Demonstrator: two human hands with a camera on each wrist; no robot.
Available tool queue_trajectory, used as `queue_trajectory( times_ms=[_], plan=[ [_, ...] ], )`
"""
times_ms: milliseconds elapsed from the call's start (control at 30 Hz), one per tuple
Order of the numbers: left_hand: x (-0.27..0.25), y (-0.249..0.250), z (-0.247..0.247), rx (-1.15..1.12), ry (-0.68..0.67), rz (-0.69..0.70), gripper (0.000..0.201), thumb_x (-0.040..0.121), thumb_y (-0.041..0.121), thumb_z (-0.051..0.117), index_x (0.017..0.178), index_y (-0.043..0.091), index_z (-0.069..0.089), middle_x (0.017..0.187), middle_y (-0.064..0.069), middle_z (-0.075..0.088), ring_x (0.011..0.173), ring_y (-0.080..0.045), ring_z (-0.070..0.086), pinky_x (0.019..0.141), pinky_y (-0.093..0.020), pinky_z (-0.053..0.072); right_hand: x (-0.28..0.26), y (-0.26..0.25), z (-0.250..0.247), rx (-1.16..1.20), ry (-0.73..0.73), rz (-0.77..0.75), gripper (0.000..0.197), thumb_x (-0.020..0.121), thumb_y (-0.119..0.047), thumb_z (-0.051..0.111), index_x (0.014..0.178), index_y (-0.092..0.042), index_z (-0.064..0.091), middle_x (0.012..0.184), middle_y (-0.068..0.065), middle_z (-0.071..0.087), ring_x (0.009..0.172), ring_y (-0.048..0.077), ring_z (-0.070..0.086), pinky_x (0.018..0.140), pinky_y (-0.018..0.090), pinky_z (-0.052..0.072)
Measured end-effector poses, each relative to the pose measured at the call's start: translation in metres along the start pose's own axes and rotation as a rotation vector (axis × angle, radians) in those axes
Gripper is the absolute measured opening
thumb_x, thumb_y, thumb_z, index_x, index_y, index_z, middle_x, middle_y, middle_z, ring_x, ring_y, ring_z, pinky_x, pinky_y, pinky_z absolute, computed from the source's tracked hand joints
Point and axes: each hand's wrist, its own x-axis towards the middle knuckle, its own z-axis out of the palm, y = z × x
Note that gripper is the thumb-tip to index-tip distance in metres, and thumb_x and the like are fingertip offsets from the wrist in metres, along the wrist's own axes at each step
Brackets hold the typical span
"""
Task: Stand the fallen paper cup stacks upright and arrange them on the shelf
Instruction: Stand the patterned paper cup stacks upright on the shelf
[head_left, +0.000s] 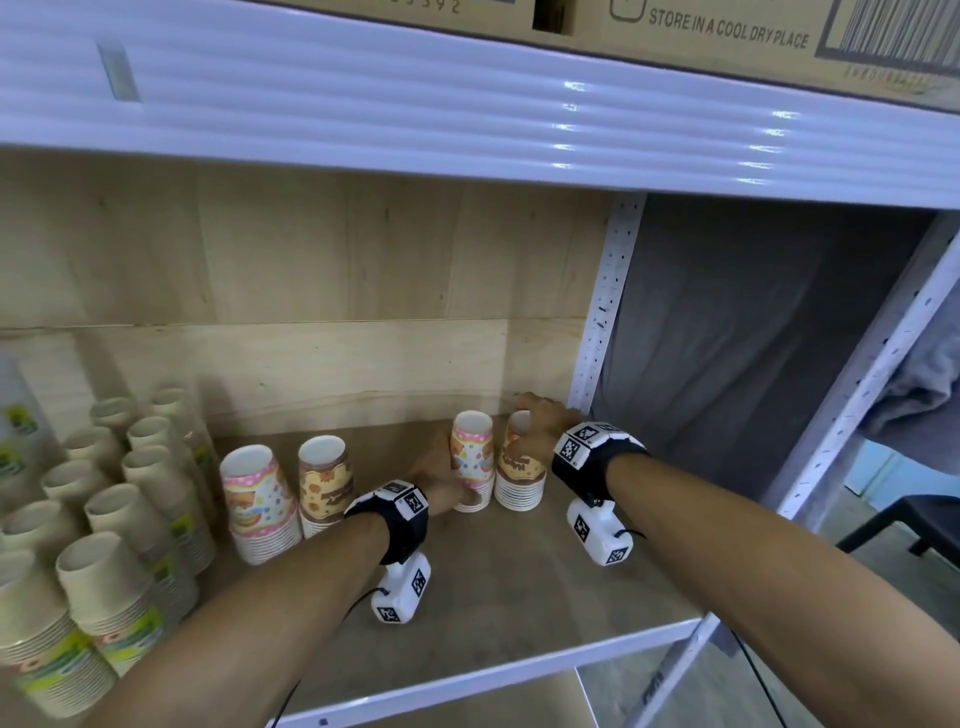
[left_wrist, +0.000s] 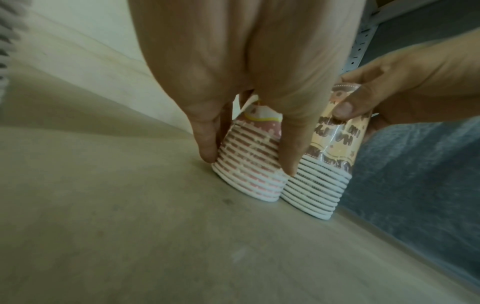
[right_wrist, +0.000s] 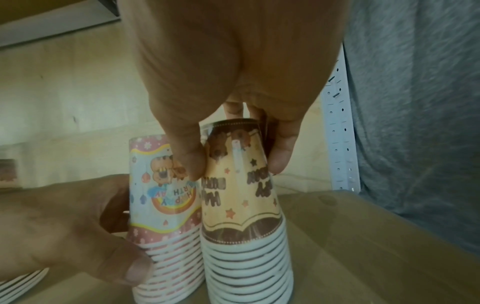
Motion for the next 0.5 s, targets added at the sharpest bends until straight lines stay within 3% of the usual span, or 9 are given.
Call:
queue_trajectory(
  times_ms=[100, 133, 200, 267, 333, 433, 500],
  plan=[
    [0.004, 0.004, -0.006, 0.007, -0.006, -0.044, 0.07, 0.065, 0.014, 0.087, 0.123, 0.022, 0.049, 0.116, 0.004, 0.063, 0.111, -0.015, 0.06, 0.097, -0.032, 0.047, 0.0, -0.004, -0.003, 0.048, -0.008, 0.016, 0.057, 0.066, -0.058, 0.068, 0.116, -0.038, 0.049, 0.121, -0.005, 0.056, 0.11, 0.025, 0.057, 0.091, 0.043, 0.048],
    [0.006, 0.007, -0.009, 0.014, -0.003, -0.04, 0.068, 0.064, 0.018, 0.088, 0.12, 0.022, 0.05, 0.114, 0.005, 0.064, 0.11, -0.016, 0.061, 0.096, -0.034, 0.049, 0.002, -0.004, -0.003, 0.068, 0.001, 0.012, 0.054, 0.063, -0.059, 0.068, 0.109, -0.037, 0.051, 0.115, -0.006, 0.057, 0.106, 0.023, 0.059, 0.087, 0.041, 0.049],
    [0.008, 0.02, -0.017, 0.045, 0.008, -0.031, 0.07, 0.066, 0.025, 0.087, 0.123, 0.02, 0.046, 0.114, 0.004, 0.062, 0.108, -0.018, 0.061, 0.093, -0.036, 0.051, 0.002, -0.006, -0.008, 0.122, -0.004, 0.025, 0.053, 0.069, -0.053, 0.069, 0.113, -0.027, 0.054, 0.111, -0.004, 0.058, 0.102, 0.022, 0.058, 0.082, 0.035, 0.05],
    [0.012, 0.033, -0.026, 0.067, 0.035, -0.033, 0.091, 0.068, 0.033, 0.085, 0.141, 0.019, 0.033, 0.132, -0.004, 0.054, 0.118, -0.025, 0.057, 0.095, -0.037, 0.05, -0.004, -0.009, -0.015, 0.144, -0.008, 0.057, 0.057, 0.07, -0.055, 0.065, 0.112, -0.019, 0.053, 0.106, -0.001, 0.057, 0.095, 0.022, 0.058, 0.072, 0.032, 0.049],
    [0.014, 0.048, -0.034, 0.08, 0.057, -0.032, 0.1, 0.07, 0.04, 0.083, 0.149, 0.02, 0.025, 0.141, -0.011, 0.047, 0.124, -0.031, 0.052, 0.094, -0.037, 0.049, -0.001, -0.009, -0.018, 0.122, 0.012, 0.105, 0.052, 0.068, -0.055, 0.063, 0.105, -0.02, 0.05, 0.098, -0.001, 0.056, 0.088, 0.021, 0.058, 0.062, 0.028, 0.044],
    [0.017, 0.069, -0.041, 0.218, 0.063, -0.033, 0.088, 0.075, 0.052, 0.074, 0.145, 0.016, 0.034, 0.137, -0.014, 0.052, 0.118, -0.032, 0.056, 0.092, -0.039, 0.051, 0.003, -0.011, -0.016, 0.111, 0.056, 0.144, 0.032, 0.074, -0.043, 0.062, 0.091, -0.018, 0.05, 0.094, -0.001, 0.056, 0.083, 0.02, 0.056, 0.064, 0.025, 0.038],
    [0.019, 0.079, -0.042, 0.306, 0.057, -0.074, 0.075, 0.078, 0.054, 0.07, 0.134, 0.012, 0.045, 0.13, -0.012, 0.058, 0.11, -0.03, 0.06, 0.089, -0.038, 0.053, 0.009, -0.013, -0.01, 0.106, 0.087, 0.138, 0.03, 0.076, -0.043, 0.062, 0.089, -0.019, 0.051, 0.095, 0.0, 0.059, 0.082, 0.02, 0.057, 0.066, 0.026, 0.039]
  ],
)
